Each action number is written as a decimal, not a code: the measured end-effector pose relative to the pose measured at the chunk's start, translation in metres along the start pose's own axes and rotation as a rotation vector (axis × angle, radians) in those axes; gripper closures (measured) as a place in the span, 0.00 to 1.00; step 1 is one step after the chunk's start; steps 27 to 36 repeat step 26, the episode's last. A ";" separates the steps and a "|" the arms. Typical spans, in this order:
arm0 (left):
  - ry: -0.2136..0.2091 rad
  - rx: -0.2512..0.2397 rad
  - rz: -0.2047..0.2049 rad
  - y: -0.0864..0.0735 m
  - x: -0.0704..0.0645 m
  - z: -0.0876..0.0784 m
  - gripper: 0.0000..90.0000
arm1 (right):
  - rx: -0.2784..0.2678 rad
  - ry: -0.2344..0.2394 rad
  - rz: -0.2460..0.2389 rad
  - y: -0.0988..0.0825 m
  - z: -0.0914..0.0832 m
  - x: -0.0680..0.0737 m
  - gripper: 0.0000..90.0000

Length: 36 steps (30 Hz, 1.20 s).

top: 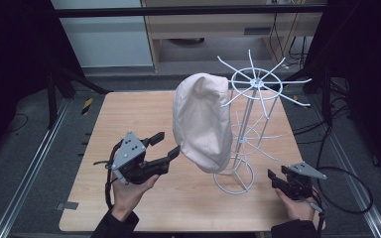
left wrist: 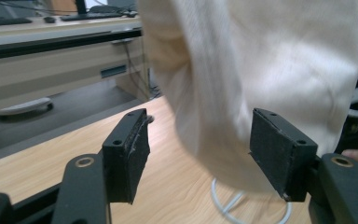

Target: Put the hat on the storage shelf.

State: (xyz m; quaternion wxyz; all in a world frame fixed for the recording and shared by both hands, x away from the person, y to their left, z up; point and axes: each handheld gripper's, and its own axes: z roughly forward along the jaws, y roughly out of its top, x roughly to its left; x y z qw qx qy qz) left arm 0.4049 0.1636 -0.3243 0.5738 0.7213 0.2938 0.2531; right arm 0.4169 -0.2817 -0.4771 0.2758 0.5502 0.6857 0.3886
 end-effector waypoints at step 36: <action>0.423 0.388 -0.156 -0.157 0.119 -0.056 0.36 | 0.011 0.005 -0.003 -0.002 0.005 0.002 0.35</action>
